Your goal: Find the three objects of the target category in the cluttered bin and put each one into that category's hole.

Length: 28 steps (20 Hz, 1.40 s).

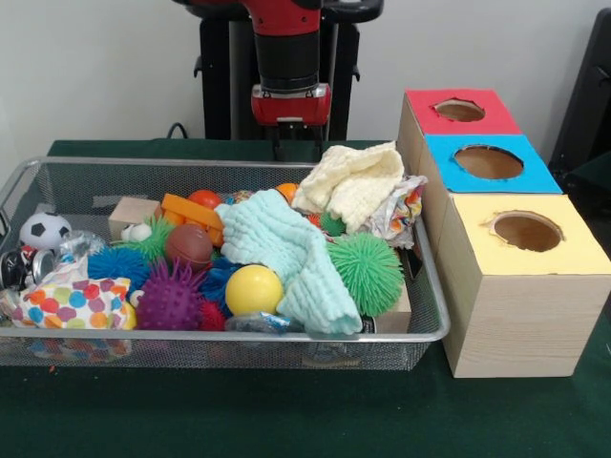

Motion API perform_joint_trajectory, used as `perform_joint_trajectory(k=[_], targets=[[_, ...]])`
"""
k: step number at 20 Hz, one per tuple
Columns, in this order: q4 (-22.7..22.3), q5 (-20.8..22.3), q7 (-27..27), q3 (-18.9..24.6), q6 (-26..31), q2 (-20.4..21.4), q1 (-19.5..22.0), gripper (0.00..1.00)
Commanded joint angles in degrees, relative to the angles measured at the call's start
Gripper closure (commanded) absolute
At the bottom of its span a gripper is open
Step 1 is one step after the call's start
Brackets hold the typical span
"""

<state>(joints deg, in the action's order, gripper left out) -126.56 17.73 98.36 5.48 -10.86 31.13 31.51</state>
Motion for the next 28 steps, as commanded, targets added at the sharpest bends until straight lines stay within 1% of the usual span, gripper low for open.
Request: perform_joint_trajectory(k=[1, 4, 12, 17, 22, 28], targets=[[4.7, -1.0, 10.1, 5.3, -1.1, -3.2, 1.0, 0.0], [5.0, -1.8, 10.7, 5.1, -1.6, -4.4, 0.6, 0.0], [5.0, -2.5, 12.2, 7.8, -2.3, -8.1, 1.9, 0.0], [3.6, -2.8, 12.8, 10.8, -1.6, -8.2, 3.6, 0.0], [2.4, -3.3, 13.1, 12.4, -1.0, -7.3, 4.6, 0.0], [2.1, -2.9, 13.1, 14.6, -1.1, -8.0, 6.8, 0.0]])
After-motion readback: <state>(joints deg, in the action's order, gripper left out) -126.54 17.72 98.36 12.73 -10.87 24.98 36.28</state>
